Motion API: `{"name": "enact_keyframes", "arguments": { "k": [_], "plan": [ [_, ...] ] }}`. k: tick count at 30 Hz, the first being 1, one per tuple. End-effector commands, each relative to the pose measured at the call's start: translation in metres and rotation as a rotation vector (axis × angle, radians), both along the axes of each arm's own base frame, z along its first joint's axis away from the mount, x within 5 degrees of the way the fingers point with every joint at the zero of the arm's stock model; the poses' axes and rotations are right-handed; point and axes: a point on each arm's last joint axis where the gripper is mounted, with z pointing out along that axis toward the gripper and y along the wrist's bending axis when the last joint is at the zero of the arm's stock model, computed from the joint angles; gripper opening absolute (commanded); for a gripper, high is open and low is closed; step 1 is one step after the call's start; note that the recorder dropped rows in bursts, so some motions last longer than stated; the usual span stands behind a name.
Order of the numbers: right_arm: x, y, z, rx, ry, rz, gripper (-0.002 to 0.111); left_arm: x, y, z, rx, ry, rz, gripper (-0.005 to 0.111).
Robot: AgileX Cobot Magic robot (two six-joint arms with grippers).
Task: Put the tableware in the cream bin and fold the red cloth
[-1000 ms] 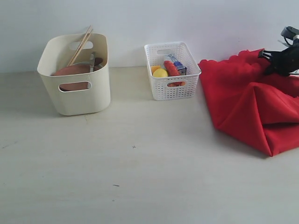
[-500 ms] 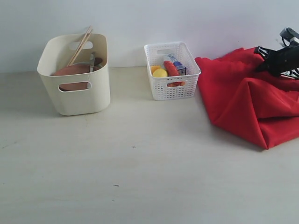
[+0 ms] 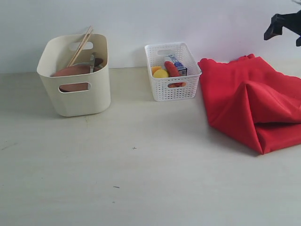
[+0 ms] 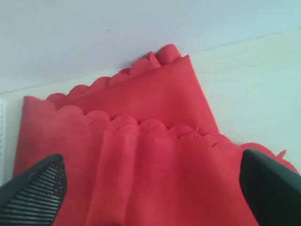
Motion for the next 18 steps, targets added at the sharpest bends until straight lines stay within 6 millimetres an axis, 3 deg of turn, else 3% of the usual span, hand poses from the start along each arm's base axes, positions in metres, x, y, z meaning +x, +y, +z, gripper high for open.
{"name": "enact_keyframes", "arguments": {
  "k": [1, 8, 13, 18],
  "plan": [
    [-0.014, 0.029, 0.031, -0.004, 0.039, 0.164, 0.095, 0.001, -0.001, -0.004, -0.002, -0.014, -0.011, 0.078],
    [-0.026, 0.064, 0.046, 0.021, 0.080, 0.276, 0.095, 0.001, -0.002, -0.004, -0.032, -0.007, -0.014, 0.078],
    [-0.052, 0.071, 0.050, 0.047, 0.122, 0.327, 0.095, -0.001, -0.005, -0.008, -0.134, 0.037, 0.001, 0.078],
    [-0.077, 0.072, 0.053, -0.013, 0.035, 0.298, 0.095, 0.000, -0.007, -0.015, -0.172, 0.062, -0.003, 0.078]
  ]
}}
